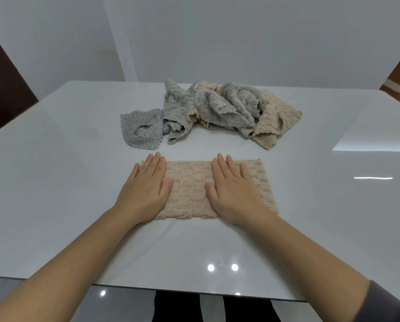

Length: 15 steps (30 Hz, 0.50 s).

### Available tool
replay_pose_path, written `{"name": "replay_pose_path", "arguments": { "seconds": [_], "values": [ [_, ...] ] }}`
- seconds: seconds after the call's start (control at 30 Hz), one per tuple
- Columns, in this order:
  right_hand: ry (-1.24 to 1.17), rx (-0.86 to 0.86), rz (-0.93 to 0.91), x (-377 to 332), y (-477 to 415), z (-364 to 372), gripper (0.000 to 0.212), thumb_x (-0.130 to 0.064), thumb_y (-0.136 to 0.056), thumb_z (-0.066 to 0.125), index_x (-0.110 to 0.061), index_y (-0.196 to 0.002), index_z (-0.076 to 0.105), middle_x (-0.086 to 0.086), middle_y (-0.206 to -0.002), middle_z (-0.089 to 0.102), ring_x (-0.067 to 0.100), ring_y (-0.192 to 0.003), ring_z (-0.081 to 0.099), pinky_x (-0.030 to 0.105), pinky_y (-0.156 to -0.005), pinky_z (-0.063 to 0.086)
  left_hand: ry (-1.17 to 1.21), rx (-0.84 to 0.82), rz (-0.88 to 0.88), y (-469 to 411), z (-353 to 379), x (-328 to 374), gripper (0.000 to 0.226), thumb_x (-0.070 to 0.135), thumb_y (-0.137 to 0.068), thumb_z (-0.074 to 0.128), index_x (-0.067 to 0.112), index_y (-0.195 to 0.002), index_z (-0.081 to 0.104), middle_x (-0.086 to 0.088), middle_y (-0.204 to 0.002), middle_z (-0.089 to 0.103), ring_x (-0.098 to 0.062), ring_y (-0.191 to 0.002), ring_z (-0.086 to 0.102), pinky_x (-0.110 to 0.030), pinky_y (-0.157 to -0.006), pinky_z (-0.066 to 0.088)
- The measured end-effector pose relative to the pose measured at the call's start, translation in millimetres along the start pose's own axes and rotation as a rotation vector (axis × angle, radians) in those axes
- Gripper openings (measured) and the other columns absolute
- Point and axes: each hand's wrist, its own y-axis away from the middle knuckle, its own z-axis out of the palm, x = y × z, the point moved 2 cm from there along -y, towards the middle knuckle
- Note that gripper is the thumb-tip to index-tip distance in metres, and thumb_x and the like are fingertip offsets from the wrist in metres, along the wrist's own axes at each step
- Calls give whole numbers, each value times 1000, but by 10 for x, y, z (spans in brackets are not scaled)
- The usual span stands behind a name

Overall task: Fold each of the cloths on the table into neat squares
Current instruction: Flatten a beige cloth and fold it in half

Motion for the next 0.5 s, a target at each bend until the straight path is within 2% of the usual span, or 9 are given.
{"name": "replay_pose_path", "arguments": {
  "seconds": [0.13,0.27,0.4,0.5],
  "values": [
    [0,-6,45,221,64,-1,69,-50,-98,5,-11,-155,-6,4,-163,-12,20,-149,-15,42,-121,-10,-10,-7,-13,43,-13,-53,76,56,-90,-4,17,-155,-6,4,-162,-14,-6,-147,-18,-35,-121,-9],
    [60,18,50,345,123,11,90,-58,-79,-14,-13,-155,-4,4,-164,-9,20,-150,-14,46,-120,-11,-41,-27,-28,136,-38,-175,91,67,-80,-14,17,-155,-7,4,-162,-15,-7,-147,-17,-37,-121,-9],
    [104,-9,59,521,207,-17,91,-60,-78,-16,-13,-155,-6,3,-164,-10,20,-150,-13,48,-120,-10,-158,-35,-21,222,-92,-295,96,68,-75,-18,16,-155,-7,2,-163,-10,-10,-149,-12,-39,-121,-7],
    [170,-47,93,638,330,-87,86,-52,-81,-15,-11,-155,-7,5,-163,-12,22,-150,-12,50,-119,-9,-261,-51,-25,300,-201,-418,96,67,-76,-18,13,-155,-4,0,-164,-4,-12,-150,-5,-40,-122,-4]
  ]
}}
